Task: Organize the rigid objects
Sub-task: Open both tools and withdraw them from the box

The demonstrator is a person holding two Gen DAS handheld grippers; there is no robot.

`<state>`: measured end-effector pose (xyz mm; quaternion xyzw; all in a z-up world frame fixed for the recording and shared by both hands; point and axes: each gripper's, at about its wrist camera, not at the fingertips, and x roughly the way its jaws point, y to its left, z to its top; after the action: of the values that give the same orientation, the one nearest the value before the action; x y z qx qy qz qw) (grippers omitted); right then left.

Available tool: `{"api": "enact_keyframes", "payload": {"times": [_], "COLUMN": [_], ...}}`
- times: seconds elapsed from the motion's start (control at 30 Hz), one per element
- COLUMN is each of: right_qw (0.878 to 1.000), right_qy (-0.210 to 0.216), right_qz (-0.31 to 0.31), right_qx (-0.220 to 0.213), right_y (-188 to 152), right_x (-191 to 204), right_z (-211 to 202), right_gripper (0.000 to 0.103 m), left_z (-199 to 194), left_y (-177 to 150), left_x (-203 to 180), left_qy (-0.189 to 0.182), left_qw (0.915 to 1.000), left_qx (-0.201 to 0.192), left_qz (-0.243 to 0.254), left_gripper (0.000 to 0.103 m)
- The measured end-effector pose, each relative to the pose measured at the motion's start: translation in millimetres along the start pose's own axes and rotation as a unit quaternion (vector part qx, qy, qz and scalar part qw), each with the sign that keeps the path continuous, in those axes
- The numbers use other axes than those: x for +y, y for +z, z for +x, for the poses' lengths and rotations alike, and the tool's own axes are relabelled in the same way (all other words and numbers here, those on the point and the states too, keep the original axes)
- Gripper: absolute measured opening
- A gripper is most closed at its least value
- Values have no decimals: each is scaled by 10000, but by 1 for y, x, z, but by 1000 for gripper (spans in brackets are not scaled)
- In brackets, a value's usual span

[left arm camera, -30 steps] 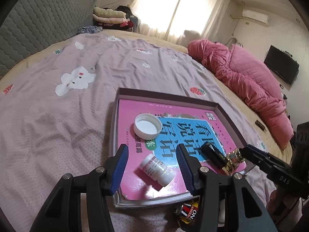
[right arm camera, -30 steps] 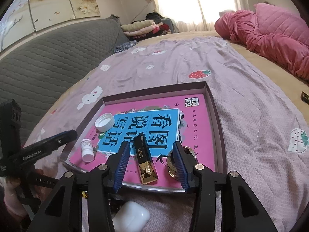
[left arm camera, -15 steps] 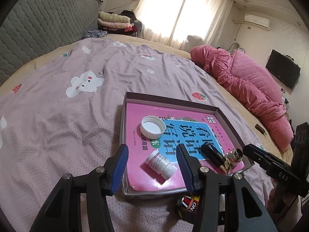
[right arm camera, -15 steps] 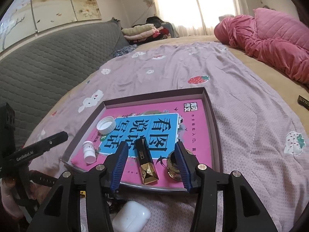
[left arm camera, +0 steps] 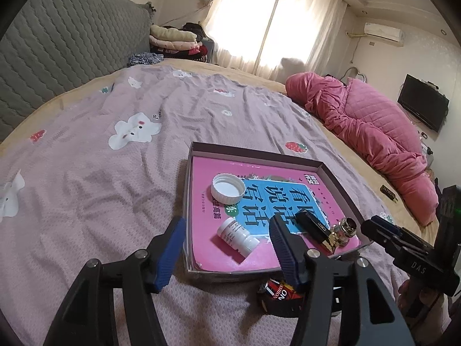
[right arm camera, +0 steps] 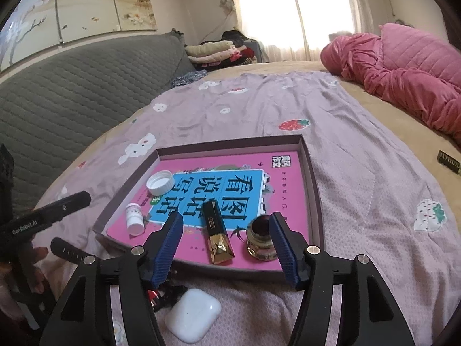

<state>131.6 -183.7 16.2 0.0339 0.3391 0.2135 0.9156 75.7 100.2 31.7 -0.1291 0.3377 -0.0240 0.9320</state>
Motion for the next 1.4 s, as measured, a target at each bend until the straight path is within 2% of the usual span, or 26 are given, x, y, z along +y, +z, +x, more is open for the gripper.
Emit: {"api": "enact_keyframes", "payload": {"times": [0.6,1.4], "right_qw": [9993,9985], "right_qy": [16,-7], "right_qz": [-331,-538], "right_qx": [-172,-125], "right_y": [-8,-20], "right_x": [5,9], "right_z": [-25,-43], "right_gripper": [72,73], "left_z": [-28,-52], "left_y": [-9,-19], "left_x": [-9,-26], "left_qy": [6,-54], "left_qw": [9999,9990], "left_qx": [-51,-39], "left_qz": [136,438], "left_gripper": [60,60]}}
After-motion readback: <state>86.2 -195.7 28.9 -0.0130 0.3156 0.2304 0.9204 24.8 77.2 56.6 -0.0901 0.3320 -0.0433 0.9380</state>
